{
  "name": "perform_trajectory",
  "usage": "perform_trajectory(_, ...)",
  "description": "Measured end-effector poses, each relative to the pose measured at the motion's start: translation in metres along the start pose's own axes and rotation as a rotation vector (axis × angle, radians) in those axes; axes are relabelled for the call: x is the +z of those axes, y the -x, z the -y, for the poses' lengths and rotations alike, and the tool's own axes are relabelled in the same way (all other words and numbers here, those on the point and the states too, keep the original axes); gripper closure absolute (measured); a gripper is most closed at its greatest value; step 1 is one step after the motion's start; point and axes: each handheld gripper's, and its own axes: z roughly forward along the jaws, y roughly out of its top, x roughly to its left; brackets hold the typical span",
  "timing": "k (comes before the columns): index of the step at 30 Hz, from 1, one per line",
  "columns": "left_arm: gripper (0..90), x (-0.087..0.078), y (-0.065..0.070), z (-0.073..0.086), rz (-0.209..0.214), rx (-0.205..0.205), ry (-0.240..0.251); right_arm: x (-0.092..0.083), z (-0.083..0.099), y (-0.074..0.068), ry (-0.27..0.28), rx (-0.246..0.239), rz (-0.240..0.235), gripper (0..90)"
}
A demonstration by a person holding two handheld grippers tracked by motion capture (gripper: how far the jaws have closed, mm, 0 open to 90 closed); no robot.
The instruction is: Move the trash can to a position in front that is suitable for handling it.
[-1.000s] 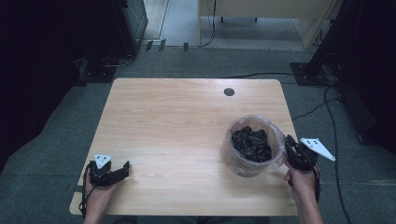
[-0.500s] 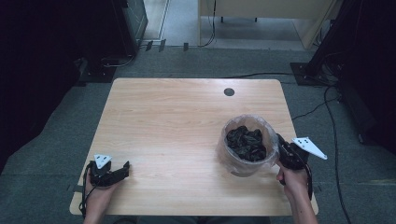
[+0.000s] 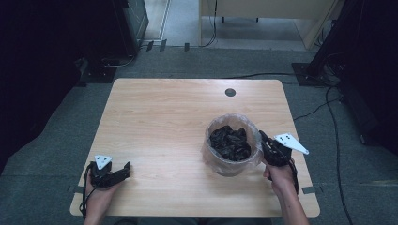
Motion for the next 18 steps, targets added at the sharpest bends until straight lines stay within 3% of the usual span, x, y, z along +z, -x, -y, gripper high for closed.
perform_trajectory(18, 18.6, 0.000, 0.000, 0.000, 0.000, 0.001, -0.002, 0.017, -0.002, -0.040, -0.015, -0.053, -0.075, 80.6)
